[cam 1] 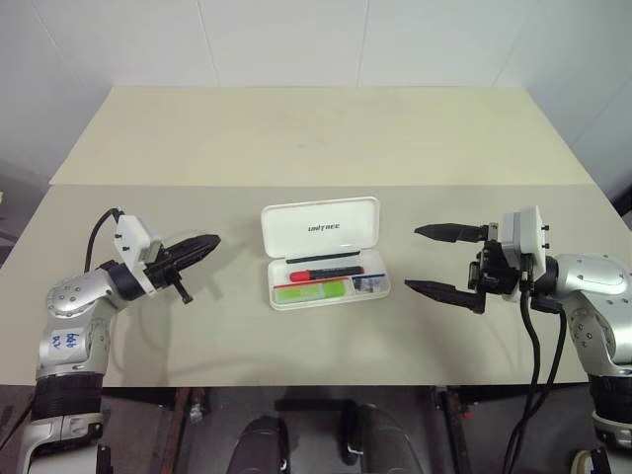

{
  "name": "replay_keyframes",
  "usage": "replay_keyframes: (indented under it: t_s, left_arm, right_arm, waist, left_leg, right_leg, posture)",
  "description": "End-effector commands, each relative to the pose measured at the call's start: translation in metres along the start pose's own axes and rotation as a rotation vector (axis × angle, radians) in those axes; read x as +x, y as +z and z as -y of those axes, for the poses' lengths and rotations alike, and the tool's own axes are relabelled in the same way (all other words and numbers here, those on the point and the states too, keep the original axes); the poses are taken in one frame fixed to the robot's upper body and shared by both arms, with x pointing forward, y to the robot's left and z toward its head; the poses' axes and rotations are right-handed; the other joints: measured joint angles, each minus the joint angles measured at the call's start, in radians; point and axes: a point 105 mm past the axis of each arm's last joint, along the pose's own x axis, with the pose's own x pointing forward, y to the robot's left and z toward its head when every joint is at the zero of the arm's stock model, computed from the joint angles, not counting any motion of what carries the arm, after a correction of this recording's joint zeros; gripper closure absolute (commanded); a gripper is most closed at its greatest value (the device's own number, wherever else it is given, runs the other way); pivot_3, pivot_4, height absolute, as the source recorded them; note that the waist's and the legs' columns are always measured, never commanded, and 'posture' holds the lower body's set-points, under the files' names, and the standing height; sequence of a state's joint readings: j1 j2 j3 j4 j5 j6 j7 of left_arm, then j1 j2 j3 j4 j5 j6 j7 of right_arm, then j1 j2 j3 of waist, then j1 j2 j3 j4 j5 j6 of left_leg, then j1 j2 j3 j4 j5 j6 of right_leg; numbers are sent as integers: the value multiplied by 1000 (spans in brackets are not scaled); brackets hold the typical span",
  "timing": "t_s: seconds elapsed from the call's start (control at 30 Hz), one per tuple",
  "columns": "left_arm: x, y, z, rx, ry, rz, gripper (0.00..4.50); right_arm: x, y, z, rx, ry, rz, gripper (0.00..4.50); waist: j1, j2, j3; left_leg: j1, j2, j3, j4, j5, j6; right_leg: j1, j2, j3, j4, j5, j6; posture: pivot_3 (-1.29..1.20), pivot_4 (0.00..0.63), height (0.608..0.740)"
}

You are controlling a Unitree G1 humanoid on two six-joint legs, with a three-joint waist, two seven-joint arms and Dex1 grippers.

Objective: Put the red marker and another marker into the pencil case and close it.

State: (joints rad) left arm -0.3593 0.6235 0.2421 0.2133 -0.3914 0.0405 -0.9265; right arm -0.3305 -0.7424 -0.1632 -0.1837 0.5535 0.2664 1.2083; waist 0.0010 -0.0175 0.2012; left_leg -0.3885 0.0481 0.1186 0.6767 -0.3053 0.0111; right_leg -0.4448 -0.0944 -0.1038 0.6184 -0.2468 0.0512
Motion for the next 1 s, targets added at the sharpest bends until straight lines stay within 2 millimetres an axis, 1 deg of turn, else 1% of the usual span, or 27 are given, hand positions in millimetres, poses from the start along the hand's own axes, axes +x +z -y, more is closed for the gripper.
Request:
replay_keyframes:
  t_s: [0.03,0.13,0.2,0.33,0.47,0.57,0.67,0.8,0.87,1.0]
  left_arm:
    - [17,0,-6,20,38,0,4465]
    - [33,-3,-7,12,41,-4,4465]
    - [49,-5,-7,10,41,-13,4465]
    - [74,-5,-2,-3,15,-1,4465]
    - [88,-2,3,-12,-3,12,4465]
    - [97,1,9,-10,-26,27,4465]
    - [103,6,12,-7,-51,53,4465]
    - [105,14,19,17,-100,84,4465]
    - [103,20,24,37,-147,111,4465]
    - [96,27,38,106,-272,129,4465]
  right_arm:
    - [2,14,-1,-27,13,30,0]
    - [3,15,-2,-15,19,36,0]
    - [3,15,-2,-3,24,39,0]
    - [5,14,-3,3,32,36,0]
    - [6,13,-2,12,20,41,0]
    - [8,11,-2,57,0,46,0]
    - [9,8,-1,73,-16,31,0]
    - [7,4,-1,67,-21,6,0]
    - [6,3,1,45,-39,3,0]
    - [7,2,3,26,-56,8,0]
  waist:
    - [4,0,0]
    - [6,0,0]
    - [8,0,0]
    - [16,-1,0]
    - [13,-1,0]
    - [14,-1,0]
    - [17,-1,0]
    - [21,-1,0]
    - [21,-1,0]
    - [21,-1,0]
  left_leg:
    - [0,0,0,0,0,0]
    - [0,0,0,0,0,0]
    - [0,-1,0,0,0,0]
    - [-1,-1,1,2,0,0]
    - [-1,0,1,2,0,0]
    - [-1,0,1,2,0,0]
    - [-1,-1,1,3,0,0]
    - [-1,-1,1,3,0,1]
    - [-1,-1,1,3,0,1]
    - [-1,-1,1,3,0,1]
  right_leg:
    - [0,0,0,0,0,0]
    - [0,0,0,0,0,0]
    - [0,0,0,0,0,0]
    - [0,1,-1,1,0,1]
    - [0,1,0,0,1,1]
    - [0,1,0,1,1,1]
    - [0,0,0,1,1,1]
    - [0,1,0,1,1,1]
    - [0,1,0,1,1,1]
    - [0,1,-1,1,1,1]
  posture:
    - [0,150,740]
    - [0,150,740]
    - [0,150,740]
    - [0,150,740]
    - [0,150,740]
    - [0,150,740]
    - [0,150,740]
    - [0,150,740]
    - [0,150,740]
    - [0,150,740]
